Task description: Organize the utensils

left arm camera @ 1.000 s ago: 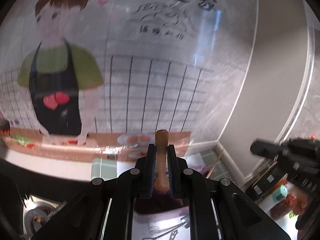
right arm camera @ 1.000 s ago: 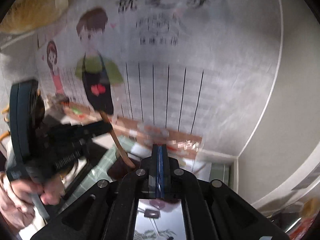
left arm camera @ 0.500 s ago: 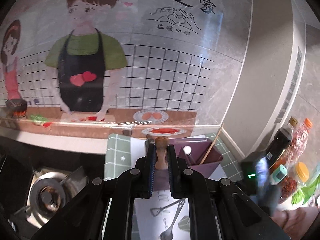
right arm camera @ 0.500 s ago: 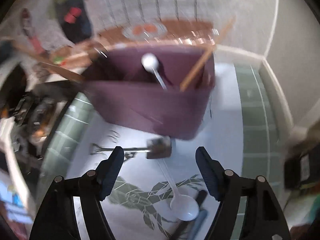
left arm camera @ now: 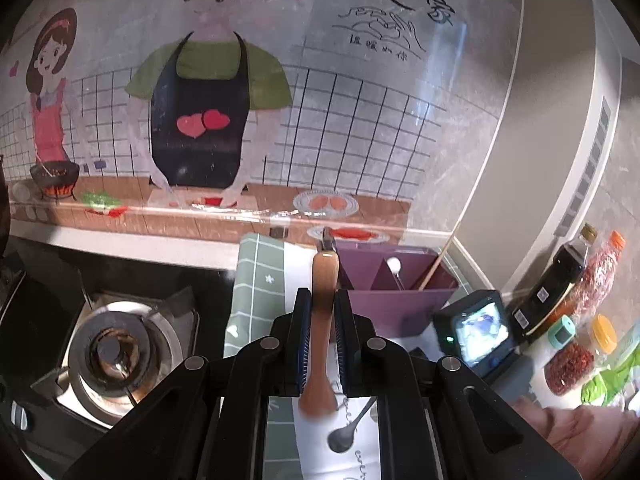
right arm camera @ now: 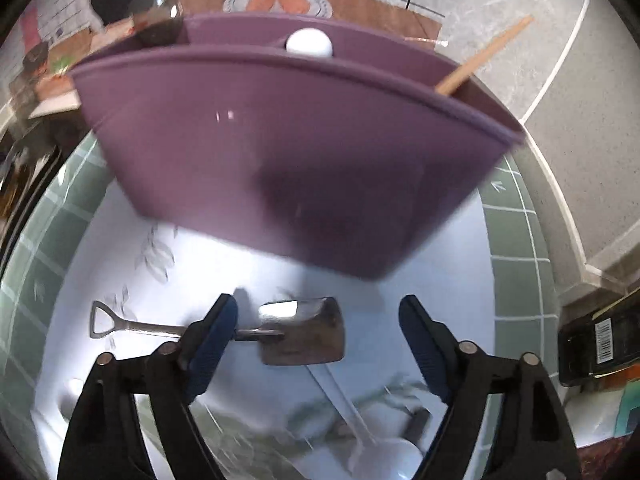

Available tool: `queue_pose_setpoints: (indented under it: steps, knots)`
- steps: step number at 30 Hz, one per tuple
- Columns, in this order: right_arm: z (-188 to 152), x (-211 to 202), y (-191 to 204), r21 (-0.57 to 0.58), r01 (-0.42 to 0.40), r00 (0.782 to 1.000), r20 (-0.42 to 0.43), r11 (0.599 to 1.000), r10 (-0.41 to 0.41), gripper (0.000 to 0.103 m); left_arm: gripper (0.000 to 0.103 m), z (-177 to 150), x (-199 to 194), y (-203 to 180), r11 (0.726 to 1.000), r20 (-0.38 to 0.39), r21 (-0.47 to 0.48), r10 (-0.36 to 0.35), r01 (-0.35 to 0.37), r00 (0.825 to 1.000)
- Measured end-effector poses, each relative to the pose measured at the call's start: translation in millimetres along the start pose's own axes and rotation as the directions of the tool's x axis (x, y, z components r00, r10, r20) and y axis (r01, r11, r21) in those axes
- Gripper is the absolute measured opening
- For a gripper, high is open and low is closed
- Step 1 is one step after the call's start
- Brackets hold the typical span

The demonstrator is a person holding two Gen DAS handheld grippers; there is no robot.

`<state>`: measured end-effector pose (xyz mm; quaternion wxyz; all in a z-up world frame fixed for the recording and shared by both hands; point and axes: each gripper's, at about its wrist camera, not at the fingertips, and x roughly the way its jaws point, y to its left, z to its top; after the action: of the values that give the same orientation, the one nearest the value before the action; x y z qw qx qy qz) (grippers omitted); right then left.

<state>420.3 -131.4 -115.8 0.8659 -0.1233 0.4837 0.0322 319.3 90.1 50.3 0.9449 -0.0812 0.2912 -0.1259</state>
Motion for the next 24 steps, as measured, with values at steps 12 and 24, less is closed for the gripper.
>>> queue_pose_setpoints:
  steps: [12, 24]
  knots:
    - [-53.7, -4.9, -72.5, 0.145, -0.119, 0.988, -0.08, 0.982, 0.132, 0.103, 0.012, -34.3, 12.6, -6.9, 1.0, -0.096, 0.003, -0.023, 0.024, 0.995]
    - [-86.3, -30.6, -59.6, 0.035, -0.131, 0.981, -0.138, 0.991, 0.134, 0.102, 0.013, -80.0, 48.8, -7.4, 0.999, -0.286, 0.031, -0.032, 0.043, 0.958]
